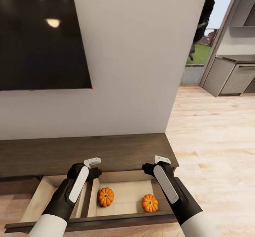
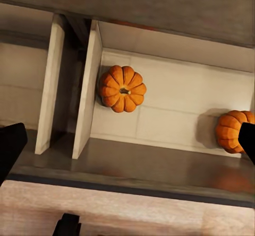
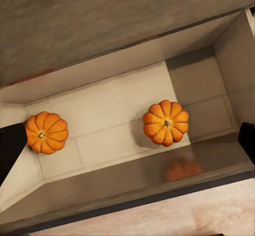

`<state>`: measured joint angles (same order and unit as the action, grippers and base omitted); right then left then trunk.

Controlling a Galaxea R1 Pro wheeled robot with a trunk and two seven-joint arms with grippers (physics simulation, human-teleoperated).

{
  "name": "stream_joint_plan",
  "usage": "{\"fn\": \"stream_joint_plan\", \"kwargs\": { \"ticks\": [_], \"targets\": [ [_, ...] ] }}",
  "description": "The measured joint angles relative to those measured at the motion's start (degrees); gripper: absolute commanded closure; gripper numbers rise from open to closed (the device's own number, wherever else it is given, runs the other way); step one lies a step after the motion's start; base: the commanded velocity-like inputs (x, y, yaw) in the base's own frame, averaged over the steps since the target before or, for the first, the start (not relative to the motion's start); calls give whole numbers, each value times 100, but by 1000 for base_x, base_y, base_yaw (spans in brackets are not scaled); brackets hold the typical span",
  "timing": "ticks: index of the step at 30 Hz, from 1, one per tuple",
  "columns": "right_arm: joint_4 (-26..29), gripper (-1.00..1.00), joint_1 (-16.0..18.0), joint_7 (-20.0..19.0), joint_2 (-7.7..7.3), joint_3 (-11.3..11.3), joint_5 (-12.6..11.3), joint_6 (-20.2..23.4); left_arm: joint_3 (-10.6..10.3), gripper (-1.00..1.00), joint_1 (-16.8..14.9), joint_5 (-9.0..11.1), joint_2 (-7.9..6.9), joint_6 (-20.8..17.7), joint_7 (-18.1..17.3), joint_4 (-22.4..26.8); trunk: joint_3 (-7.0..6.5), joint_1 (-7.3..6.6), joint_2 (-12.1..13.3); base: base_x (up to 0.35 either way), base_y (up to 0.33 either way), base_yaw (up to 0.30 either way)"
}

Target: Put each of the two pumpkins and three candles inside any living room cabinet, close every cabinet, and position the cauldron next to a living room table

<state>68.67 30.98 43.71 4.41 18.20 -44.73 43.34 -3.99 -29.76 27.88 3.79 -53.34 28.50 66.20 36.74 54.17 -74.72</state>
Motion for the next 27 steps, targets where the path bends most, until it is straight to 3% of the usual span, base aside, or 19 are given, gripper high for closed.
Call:
{"fn": "stream_joint_plan", "kwargs": {
  "ticks": [27],
  "targets": [
    [0, -100, 1, 0, -7, -2, 0, 0, 0, -100, 0, 0, 0, 1, 1, -2, -485, -591, 1084, -309, 0, 0]
  ]
}}
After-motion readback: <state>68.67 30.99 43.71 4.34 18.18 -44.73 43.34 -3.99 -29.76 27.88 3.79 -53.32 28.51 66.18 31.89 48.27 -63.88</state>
